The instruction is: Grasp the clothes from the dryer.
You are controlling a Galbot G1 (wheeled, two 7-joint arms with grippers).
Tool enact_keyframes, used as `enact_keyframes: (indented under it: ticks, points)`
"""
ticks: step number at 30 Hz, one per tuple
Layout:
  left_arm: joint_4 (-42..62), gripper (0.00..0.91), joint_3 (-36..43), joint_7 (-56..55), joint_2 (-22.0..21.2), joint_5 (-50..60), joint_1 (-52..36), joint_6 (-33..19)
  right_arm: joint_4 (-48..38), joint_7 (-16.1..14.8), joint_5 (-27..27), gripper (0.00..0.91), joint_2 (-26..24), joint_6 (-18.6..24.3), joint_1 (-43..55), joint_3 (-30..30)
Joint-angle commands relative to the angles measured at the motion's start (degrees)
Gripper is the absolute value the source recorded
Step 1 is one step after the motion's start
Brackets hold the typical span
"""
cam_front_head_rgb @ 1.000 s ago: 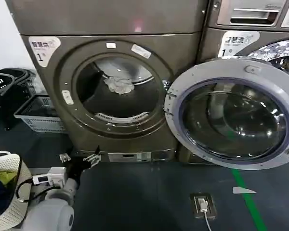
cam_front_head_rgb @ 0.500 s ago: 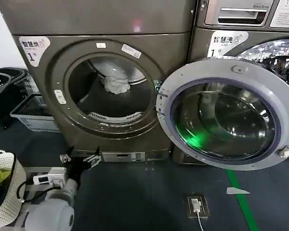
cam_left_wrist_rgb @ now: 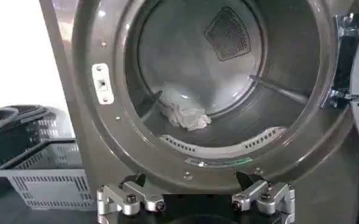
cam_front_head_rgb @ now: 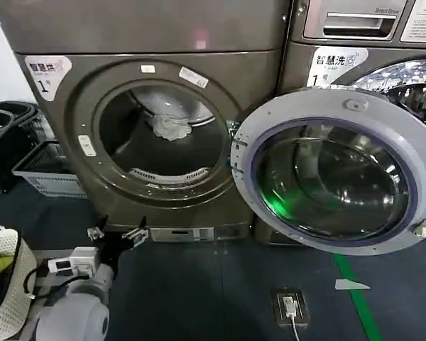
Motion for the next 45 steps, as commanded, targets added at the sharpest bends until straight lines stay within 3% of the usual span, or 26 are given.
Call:
enact_keyframes:
  ticks: [1, 45]
  points:
    - [0.11, 0.907, 0.13, 0.12, 0.08, -0.22, -0.21, 2.81, -0.05, -0.02, 0.11, 0.907, 0.16, 0.12, 0.00, -0.06]
    - [0.94, 0.907, 0.11, 0.42, -0.12, 0.03, -0.23, 2.81, -1.42, -0.06, -0.09, 0.907, 0.99, 0.95, -0.65, 0.61]
